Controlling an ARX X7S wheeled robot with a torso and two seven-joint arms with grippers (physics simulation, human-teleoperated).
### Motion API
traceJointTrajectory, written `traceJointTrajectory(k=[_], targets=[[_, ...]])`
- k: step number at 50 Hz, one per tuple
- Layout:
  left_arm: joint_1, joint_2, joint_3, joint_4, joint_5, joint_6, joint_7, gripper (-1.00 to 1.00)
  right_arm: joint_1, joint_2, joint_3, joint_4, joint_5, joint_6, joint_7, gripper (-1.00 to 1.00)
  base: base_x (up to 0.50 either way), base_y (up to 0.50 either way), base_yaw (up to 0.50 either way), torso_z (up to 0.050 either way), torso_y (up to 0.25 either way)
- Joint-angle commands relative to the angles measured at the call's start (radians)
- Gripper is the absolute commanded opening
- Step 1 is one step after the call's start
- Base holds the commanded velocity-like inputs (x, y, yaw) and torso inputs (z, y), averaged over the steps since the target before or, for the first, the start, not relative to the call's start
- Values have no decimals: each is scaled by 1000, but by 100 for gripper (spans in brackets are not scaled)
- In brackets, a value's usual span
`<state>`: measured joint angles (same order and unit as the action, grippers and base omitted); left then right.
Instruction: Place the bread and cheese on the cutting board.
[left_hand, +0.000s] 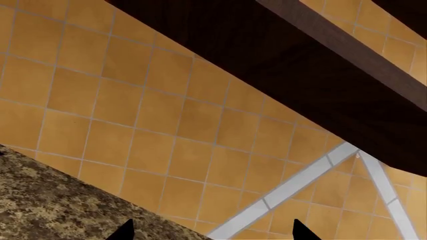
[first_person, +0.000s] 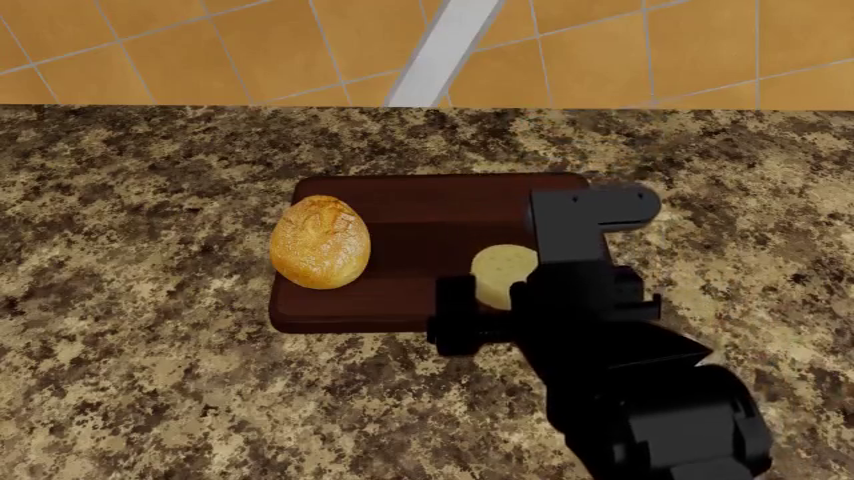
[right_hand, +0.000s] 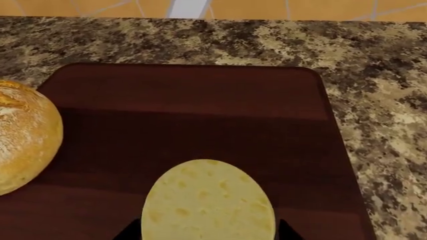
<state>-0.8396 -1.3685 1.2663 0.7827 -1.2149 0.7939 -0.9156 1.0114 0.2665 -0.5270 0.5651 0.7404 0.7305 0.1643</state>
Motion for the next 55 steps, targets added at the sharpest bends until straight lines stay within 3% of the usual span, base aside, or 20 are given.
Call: traceJointTrajectory(k=[1,32,44,55], targets=[[4,-1,-4,1,-1,1,2,100,-15,3,-6,0,-19,3,-10,100,0,0,0,0,0],[12,-5,-17,17,7,-4,-3,100,-14,74,67,-274,80,112,97,100,0,0,0,0,0],[14,-6,-23,25,23,-6,-6,100,-84,122,140,-468,141,102,163,100,0,0,0,0,0],[13,7,-24,33,13,-13,25,100,-248,167,212,-712,194,16,192,100,0,0,0,0,0]])
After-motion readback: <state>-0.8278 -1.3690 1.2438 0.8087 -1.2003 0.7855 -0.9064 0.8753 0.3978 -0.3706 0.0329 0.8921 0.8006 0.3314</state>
